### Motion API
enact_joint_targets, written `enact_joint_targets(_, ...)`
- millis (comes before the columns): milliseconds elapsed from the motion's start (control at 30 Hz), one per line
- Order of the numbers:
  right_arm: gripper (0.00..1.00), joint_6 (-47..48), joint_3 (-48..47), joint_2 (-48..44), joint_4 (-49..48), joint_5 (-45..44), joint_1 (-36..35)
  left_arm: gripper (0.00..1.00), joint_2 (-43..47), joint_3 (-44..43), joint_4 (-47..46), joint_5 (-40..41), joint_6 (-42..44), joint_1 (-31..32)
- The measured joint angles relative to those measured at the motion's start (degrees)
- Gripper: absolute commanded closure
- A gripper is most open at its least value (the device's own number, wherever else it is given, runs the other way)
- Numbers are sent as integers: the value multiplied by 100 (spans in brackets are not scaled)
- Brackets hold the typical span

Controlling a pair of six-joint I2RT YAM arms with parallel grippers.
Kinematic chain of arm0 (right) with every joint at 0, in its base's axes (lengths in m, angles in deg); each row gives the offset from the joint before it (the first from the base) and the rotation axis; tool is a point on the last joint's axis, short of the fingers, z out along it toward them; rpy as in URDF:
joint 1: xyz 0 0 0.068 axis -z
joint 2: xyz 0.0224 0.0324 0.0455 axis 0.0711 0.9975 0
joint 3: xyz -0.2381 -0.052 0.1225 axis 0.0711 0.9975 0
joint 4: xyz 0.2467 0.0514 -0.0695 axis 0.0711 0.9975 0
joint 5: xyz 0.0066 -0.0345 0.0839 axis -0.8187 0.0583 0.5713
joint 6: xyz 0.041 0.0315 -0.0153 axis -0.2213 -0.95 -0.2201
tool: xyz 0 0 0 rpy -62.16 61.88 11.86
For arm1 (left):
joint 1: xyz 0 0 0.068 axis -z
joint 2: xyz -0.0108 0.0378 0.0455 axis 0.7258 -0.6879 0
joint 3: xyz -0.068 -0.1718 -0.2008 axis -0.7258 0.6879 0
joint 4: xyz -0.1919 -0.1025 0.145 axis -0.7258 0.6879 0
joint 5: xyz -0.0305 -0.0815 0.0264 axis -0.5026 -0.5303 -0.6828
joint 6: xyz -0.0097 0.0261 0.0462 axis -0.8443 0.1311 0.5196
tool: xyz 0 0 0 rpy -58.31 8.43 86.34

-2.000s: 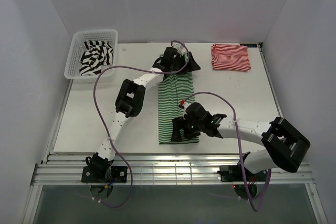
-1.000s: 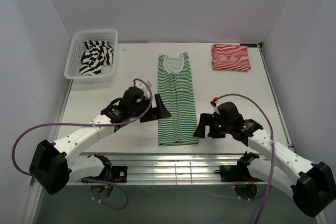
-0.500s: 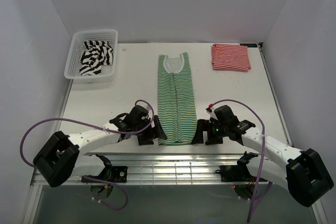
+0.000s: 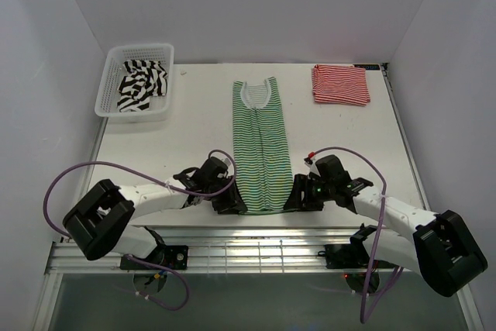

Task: Fold and stack the tank tops
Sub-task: Fold the tank top

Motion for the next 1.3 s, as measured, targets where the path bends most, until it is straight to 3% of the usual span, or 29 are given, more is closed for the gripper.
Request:
enact_joint_targets(200, 48, -94, 76, 83, -195, 4, 4, 72, -214, -24, -138, -33, -70, 70)
enact_joint_targets(300, 58, -129, 85, 177, -282, -9, 4, 81, -299, -31, -199, -55, -116, 76)
enact_joint_targets(400, 74, -142, 87, 293, -332, -57, 7, 92, -352, -44, -240, -81, -160, 83)
enact_joint_targets(467, 90, -122, 90, 339, -350, -127, 7, 100, -356, -61, -236, -87, -186, 92)
enact_joint_targets(500, 92, -109, 98, 343, -343, -184, 7, 100, -356, -66, -236, -87, -190, 98)
enact_joint_targets(833, 92, 107, -90, -66, 87, -302, 11, 100, 74, -146, 55, -13, -352, 127)
enact_joint_targets(1033, 92, 243, -723, -179, 299, -409, 11, 100, 256, -730, 343, 192, -450, 133)
enact_joint_targets(1300, 92, 487, -1932, 365, 509, -643, 149, 100, 164, -1523, 474, 190, -369, -518)
